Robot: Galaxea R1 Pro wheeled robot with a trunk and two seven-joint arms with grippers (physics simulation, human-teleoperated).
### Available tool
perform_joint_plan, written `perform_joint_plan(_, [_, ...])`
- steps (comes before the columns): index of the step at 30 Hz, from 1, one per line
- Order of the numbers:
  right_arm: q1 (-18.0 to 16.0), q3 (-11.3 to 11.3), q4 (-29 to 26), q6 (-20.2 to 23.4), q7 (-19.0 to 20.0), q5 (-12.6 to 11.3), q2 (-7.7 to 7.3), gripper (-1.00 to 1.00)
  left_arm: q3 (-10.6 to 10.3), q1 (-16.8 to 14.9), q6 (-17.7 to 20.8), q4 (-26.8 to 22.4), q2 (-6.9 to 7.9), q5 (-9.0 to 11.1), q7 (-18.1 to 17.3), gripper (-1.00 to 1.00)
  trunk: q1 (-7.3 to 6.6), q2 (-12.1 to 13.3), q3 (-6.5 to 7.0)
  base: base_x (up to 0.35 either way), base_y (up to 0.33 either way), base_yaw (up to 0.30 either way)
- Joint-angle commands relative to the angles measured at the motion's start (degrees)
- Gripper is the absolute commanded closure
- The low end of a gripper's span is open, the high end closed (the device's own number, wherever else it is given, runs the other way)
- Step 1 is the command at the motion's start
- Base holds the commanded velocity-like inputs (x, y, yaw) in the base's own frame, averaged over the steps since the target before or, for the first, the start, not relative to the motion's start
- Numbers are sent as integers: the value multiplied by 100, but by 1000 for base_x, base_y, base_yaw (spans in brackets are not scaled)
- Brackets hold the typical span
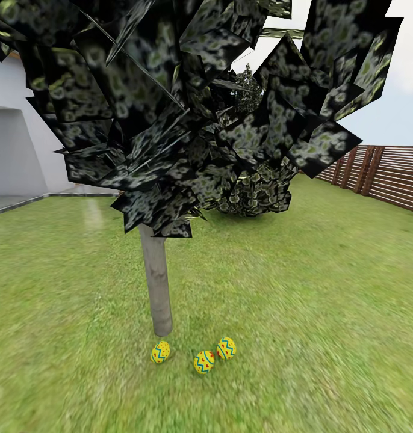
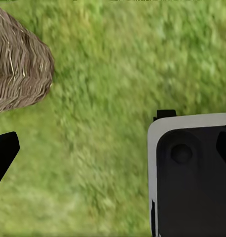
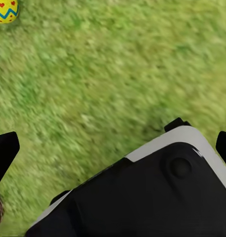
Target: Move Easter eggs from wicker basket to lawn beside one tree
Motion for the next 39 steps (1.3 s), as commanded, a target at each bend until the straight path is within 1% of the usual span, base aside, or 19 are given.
perform_joint_plan(1, [-3,10,59,-14,28,-48,5,-100,-50,0,-10,-3,1,39,20,-100,2,-4,-2,0,0,0])
perform_joint_plan(5, [-3,18,260,-13,28,-48,25,-100,-53,0,-11,-5,1,32,23,-100,2,-4,-2,0,0,0])
perform_joint_plan(11, [-3,8,446,-13,28,-48,36,-100,-47,0,-11,-23,-42,46,22,-100,2,-4,-2,0,0,0])
perform_joint_plan(16, [-3,-2,577,-13,28,-48,34,-100,-47,0,-14,-28,-41,47,19,-100,2,-4,-2,0,0,0])
perform_joint_plan(25, [-3,-2,632,-13,28,-55,34,-100,-51,0,-13,-18,-9,33,17,-100,2,-4,-2,0,0,0])
perform_joint_plan(33, [-3,5,637,-13,28,-53,36,-100,-48,0,-12,-28,-42,38,19,-100,2,-4,-2,0,0,0])
perform_joint_plan(39, [-3,3,637,-13,28,-51,35,-100,-51,0,-13,-26,-31,34,17,-100,2,-4,-2,0,0,0])
